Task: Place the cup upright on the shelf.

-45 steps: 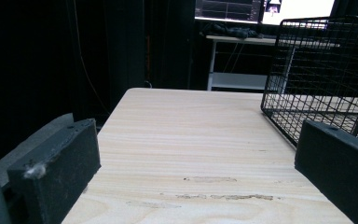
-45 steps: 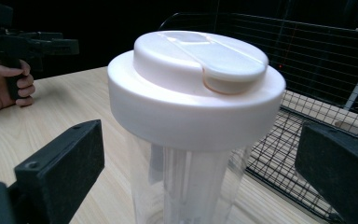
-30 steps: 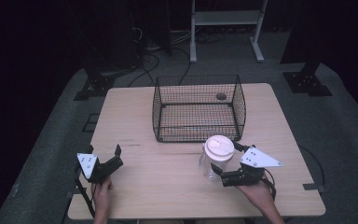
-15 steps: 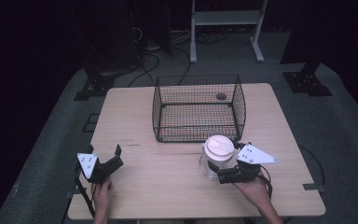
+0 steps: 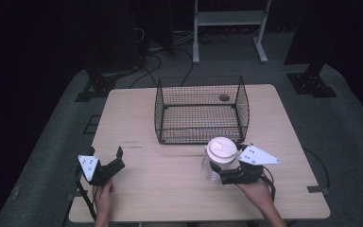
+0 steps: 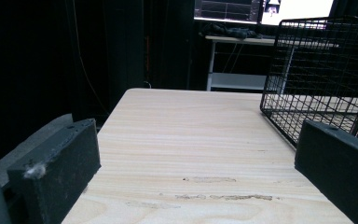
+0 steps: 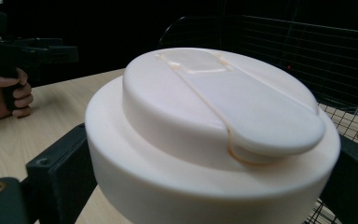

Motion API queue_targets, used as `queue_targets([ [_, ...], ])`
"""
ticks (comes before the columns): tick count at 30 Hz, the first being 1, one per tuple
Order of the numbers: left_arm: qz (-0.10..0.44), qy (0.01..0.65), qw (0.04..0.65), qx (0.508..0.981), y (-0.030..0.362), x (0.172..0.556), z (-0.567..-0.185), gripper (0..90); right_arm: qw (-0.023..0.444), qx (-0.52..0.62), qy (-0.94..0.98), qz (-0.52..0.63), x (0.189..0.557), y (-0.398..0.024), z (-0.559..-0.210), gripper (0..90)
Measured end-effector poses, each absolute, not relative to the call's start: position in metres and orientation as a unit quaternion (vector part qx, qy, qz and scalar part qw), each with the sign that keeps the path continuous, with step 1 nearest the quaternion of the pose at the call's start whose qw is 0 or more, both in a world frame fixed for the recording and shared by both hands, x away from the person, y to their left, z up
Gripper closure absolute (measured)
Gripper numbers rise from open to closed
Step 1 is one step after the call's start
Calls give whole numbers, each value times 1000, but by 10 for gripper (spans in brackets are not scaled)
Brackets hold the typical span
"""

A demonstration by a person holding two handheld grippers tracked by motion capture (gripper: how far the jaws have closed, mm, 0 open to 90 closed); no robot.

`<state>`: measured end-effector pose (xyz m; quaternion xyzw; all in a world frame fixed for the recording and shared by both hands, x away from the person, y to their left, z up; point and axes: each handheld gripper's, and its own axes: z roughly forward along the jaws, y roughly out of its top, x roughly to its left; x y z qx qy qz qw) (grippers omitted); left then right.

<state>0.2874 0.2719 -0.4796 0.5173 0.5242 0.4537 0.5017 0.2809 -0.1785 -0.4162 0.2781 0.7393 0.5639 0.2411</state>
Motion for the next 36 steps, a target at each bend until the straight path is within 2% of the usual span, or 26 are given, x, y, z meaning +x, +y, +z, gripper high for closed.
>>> queue_targets([
  [14,454,524,502,517,272,287,-480,0,252,283,741,555,280,-177,-414,44],
  [36,453,526,501,517,272,287,-480,0,253,279,736,562,291,-179,-384,44],
])
